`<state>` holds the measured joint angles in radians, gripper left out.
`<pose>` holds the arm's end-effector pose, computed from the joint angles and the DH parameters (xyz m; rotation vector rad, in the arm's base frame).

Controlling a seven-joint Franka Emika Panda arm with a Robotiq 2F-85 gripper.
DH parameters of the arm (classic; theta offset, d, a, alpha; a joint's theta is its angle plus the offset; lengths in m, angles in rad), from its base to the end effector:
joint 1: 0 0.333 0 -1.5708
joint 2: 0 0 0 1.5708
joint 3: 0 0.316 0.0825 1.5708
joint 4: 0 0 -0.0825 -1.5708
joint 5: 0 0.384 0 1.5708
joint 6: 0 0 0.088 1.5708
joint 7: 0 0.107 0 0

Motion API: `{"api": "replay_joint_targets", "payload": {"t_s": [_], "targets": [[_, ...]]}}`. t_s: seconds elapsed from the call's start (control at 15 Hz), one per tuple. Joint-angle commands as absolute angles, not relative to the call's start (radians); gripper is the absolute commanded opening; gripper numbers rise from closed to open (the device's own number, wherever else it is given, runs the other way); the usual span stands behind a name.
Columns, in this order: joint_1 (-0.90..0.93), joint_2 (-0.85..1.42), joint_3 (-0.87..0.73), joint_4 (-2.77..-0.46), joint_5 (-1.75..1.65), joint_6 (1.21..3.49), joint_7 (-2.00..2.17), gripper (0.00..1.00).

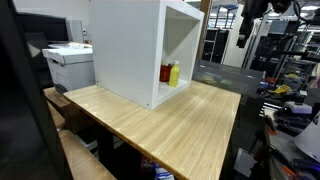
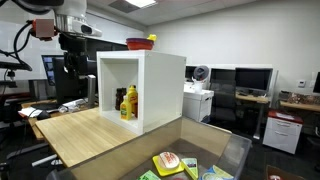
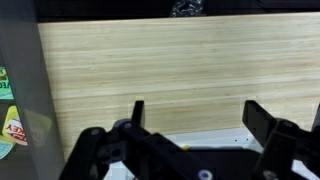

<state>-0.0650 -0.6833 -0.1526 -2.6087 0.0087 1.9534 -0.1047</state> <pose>0.3369 -0.0752 0.4672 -3.0385 0.1265 -0.0561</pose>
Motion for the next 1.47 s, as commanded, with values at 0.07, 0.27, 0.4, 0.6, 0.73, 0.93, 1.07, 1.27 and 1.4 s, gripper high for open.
{"api": "replay_joint_targets", "payload": {"t_s": [0.07,0.27,0.4,0.6,0.73,0.93,1.07,1.27,1.4], "targets": [[-0.098,-0.645,-0.153,-2.572,0.011,1.955,-0.088,1.0],[-0.116,-0.634,-0.162,-2.553,0.008,1.956,-0.088,1.0],[-0.13,-0.622,-0.168,-2.538,0.006,1.959,-0.082,1.0],[-0.149,-0.605,-0.179,-2.517,0.006,1.965,-0.073,1.0],[-0.16,-0.595,-0.186,-2.505,0.005,1.97,-0.067,1.0],[-0.178,-0.578,-0.195,-2.486,0.004,1.978,-0.061,1.0],[-0.188,-0.57,-0.201,-2.476,0.002,1.984,-0.059,1.0],[-0.204,-0.555,-0.209,-2.459,0.0,1.992,-0.051,1.0],[-0.216,-0.545,-0.216,-2.448,-0.002,1.995,-0.046,1.0]]}}
